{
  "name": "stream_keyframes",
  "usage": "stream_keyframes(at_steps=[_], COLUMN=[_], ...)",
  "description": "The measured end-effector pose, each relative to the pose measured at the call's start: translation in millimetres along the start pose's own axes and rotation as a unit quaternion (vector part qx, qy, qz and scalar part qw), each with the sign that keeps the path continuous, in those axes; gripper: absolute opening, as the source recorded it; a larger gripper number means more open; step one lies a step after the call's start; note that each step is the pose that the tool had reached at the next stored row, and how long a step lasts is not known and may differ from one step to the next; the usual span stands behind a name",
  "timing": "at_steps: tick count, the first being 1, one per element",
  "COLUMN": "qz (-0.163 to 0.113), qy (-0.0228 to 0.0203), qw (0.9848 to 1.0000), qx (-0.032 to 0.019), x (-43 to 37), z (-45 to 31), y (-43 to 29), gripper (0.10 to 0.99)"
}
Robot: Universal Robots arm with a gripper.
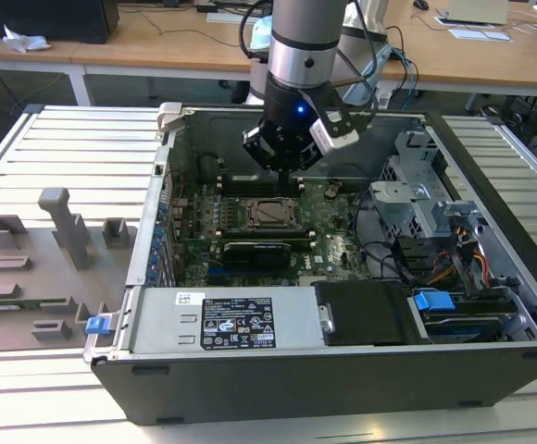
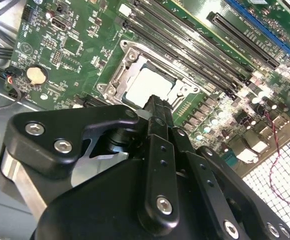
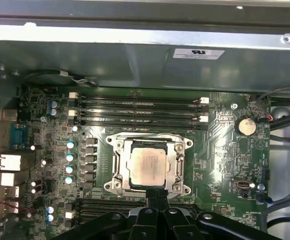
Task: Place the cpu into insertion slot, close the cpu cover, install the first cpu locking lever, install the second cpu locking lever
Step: 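Install the second cpu locking lever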
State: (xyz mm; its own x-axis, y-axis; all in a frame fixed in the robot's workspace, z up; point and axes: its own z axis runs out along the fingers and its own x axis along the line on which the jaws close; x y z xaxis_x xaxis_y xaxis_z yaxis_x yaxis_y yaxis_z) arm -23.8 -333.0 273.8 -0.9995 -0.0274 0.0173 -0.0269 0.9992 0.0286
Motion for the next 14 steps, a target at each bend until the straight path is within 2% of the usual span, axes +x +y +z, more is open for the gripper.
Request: stream_keyframes(at_steps=[7, 12, 14], qz=[0.0, 0.0, 0.0], qy=[0.0, 0.0001, 0.0], qw=[1.0, 1.0, 1.0], qx=[0.0001, 0.0001, 0.0], x=[22.8, 25.7, 26.2], z=[1.7, 7.7, 8.3], y=[0.5, -0.2, -4.4], gripper=[0.106, 0.106, 0.106])
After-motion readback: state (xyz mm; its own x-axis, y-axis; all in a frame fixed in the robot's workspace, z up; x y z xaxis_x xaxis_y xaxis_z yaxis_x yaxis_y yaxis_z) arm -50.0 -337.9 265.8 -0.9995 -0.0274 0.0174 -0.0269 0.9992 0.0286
